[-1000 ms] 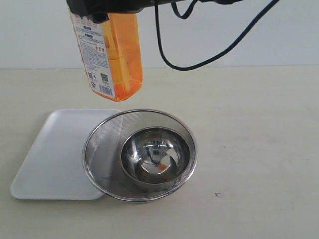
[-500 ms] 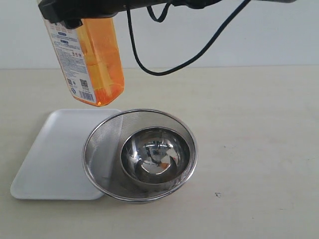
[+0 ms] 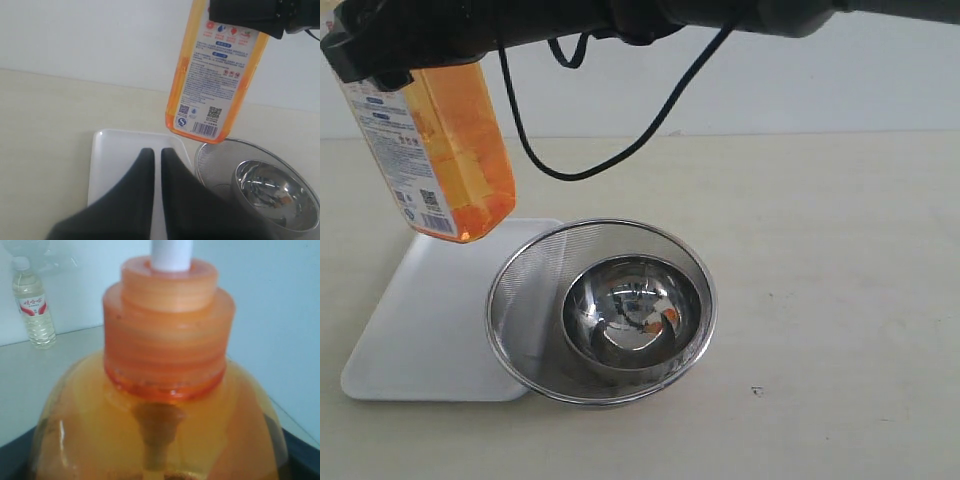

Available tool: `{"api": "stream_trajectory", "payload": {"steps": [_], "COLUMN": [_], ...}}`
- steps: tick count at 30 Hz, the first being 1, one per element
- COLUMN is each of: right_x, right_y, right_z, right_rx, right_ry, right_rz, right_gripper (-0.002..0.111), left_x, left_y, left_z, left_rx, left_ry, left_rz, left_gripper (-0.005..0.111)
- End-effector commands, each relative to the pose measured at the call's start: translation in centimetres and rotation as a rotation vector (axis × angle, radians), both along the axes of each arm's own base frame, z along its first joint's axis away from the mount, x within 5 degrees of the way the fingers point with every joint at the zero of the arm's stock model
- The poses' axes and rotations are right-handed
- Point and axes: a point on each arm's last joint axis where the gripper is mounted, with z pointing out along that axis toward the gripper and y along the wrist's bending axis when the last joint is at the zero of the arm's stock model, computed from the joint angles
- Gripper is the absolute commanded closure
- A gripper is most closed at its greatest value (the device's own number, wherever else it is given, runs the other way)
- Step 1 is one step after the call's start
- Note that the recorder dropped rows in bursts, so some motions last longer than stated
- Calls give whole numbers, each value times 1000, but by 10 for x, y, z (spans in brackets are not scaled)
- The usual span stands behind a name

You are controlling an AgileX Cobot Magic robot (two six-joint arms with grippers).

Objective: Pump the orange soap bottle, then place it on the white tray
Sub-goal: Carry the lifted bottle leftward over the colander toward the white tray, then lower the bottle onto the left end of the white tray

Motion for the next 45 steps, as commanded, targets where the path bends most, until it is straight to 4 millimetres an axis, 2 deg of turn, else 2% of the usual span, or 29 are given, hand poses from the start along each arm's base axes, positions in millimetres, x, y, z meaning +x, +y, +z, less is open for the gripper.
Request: {"api": "stream_trajectory", "payload": {"steps": [1,25,34,45], "right_x": [-6,-2,-3,2], "right_y": [9,37,56,61], "right_z": [18,-1,-26,-45], "right_rx": [66,61,29,-2], "right_ry": [-15,55,73,84], "right_rz": [0,67,87,79], "right_gripper": [108,108,108,108], "left_x": [0,0,0,0], "left_y": [-1,-1,-1,-2], "left_z": [0,1,1,1], "left_rx": [-9,-12,-12,-13], "left_ry": [-10,-20,-20,-22], "left_rz": [-5,-11,-11,-12], "left_gripper": [102,102,102,102]}}
